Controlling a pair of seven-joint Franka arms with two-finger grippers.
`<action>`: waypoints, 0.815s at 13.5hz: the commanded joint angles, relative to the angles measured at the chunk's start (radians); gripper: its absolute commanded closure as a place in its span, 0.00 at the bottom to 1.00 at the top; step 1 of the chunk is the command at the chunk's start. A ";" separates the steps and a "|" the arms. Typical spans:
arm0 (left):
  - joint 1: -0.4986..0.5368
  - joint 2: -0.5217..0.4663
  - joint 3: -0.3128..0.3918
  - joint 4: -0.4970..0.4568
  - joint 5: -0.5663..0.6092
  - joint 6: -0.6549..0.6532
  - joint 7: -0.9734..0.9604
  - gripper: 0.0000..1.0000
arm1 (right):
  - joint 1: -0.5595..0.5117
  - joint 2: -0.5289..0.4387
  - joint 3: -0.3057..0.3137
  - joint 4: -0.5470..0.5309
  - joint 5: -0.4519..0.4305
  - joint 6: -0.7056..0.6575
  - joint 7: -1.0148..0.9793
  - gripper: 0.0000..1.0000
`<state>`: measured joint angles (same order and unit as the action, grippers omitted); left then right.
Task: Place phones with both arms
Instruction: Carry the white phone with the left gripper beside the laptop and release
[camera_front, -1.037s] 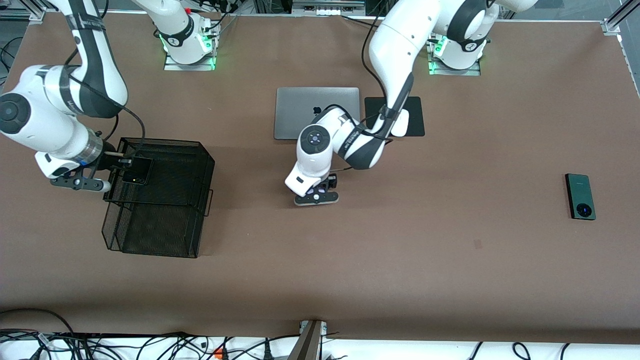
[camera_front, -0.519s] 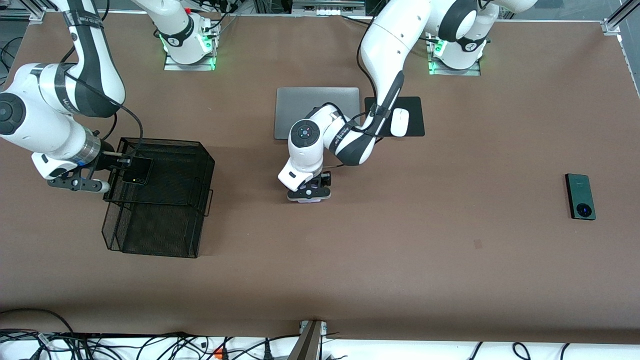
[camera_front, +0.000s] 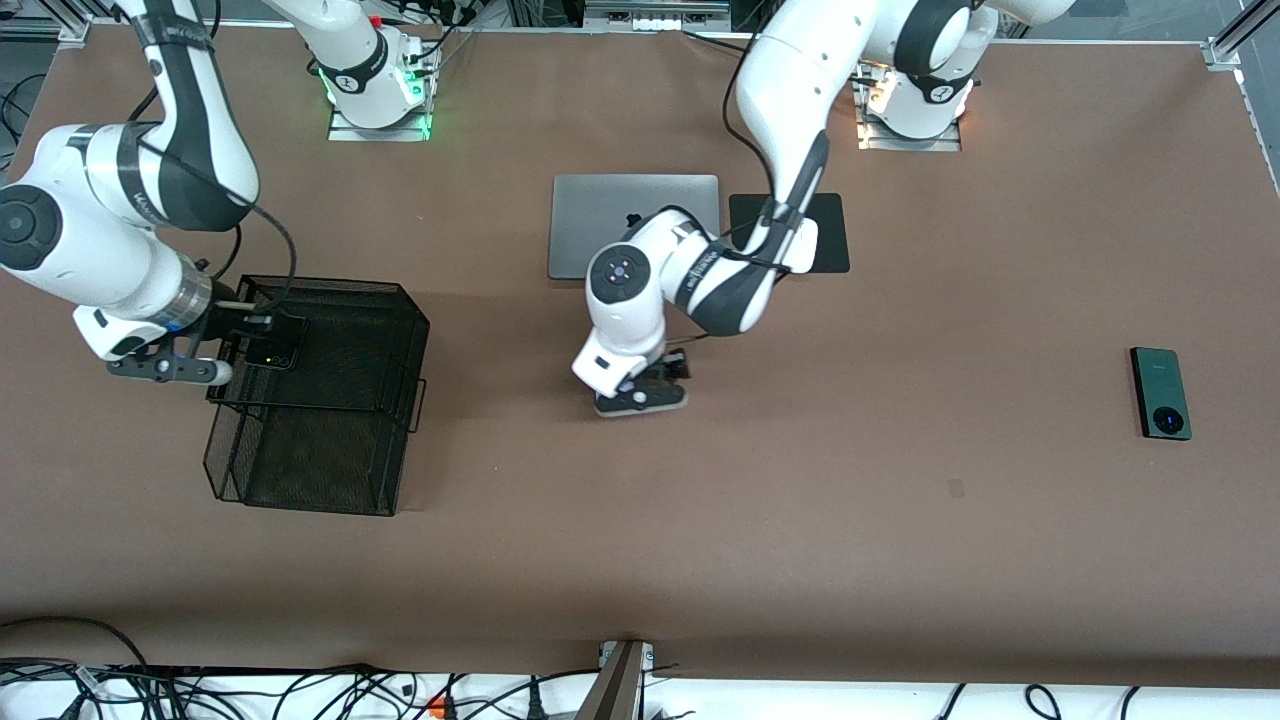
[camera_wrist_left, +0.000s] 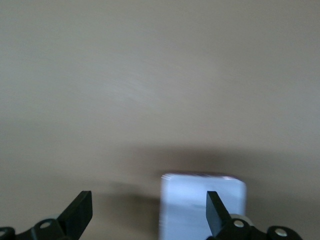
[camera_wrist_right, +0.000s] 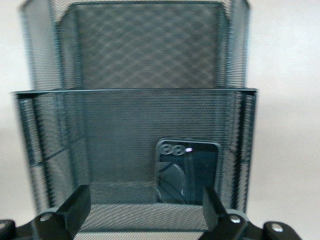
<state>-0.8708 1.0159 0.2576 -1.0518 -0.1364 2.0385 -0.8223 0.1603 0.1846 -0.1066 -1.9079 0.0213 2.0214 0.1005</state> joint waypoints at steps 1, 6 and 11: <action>0.061 -0.167 -0.008 -0.201 0.035 -0.037 0.131 0.00 | 0.042 0.028 0.053 0.130 0.019 -0.105 0.086 0.01; 0.218 -0.373 -0.006 -0.464 0.046 -0.035 0.446 0.00 | 0.284 0.203 0.105 0.315 0.016 -0.092 0.429 0.01; 0.407 -0.463 -0.008 -0.571 0.127 -0.035 0.739 0.00 | 0.470 0.533 0.105 0.630 0.009 -0.014 0.616 0.01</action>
<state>-0.5337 0.6299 0.2697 -1.5308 -0.0518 1.9943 -0.2049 0.6013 0.5663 0.0107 -1.4501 0.0295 2.0046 0.6944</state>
